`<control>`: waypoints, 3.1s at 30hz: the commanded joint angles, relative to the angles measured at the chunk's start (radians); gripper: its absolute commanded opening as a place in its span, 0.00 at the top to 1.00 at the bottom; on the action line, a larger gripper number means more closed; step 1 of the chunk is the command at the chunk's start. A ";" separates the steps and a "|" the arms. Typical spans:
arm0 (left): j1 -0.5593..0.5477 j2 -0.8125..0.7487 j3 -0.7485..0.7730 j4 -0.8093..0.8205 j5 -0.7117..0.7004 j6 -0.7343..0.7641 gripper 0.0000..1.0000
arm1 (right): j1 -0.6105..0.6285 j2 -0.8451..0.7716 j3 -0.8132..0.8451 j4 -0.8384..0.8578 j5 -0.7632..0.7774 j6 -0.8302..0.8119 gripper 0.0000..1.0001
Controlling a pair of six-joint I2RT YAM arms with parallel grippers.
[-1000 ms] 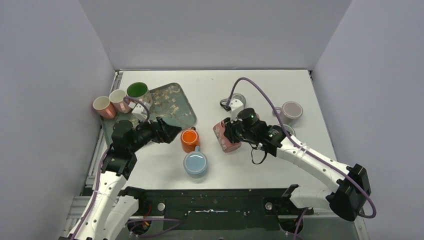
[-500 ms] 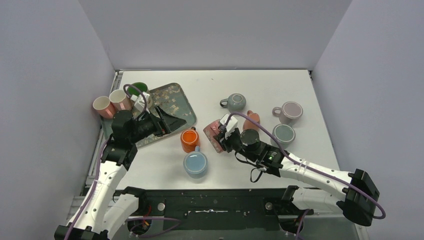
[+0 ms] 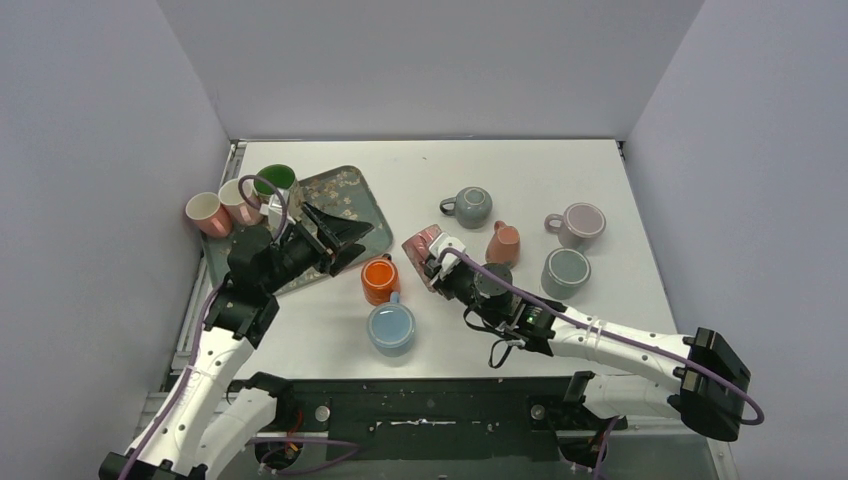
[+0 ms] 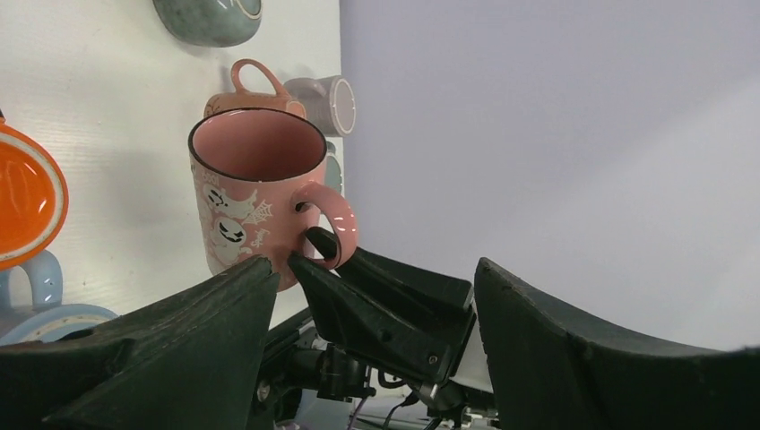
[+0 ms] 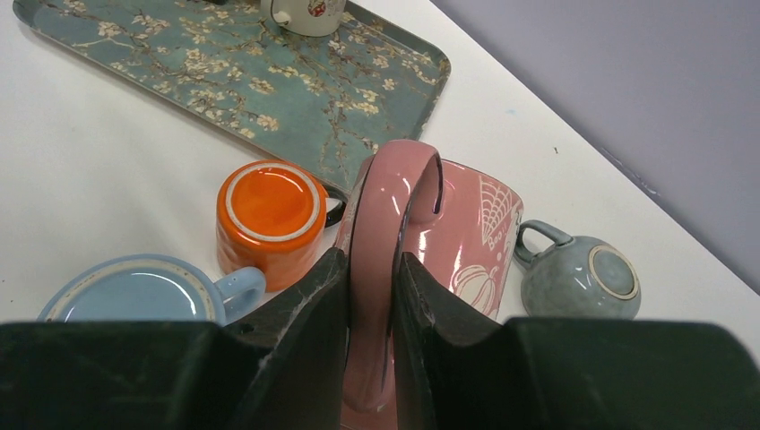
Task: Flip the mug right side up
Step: Turn over the cup at the center of the board, then place the cup on the tray.
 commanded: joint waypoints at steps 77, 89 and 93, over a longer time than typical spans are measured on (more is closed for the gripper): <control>-0.327 0.221 0.126 0.299 -0.785 0.741 1.00 | 0.228 -0.400 -0.104 0.025 0.285 0.009 0.00; -0.306 0.444 0.202 0.527 -1.097 1.125 1.00 | 0.228 -0.413 -0.103 -0.042 0.223 0.093 0.00; -0.259 0.518 0.210 0.605 -1.137 1.153 1.00 | 0.229 -0.423 -0.110 -0.061 0.194 0.128 0.00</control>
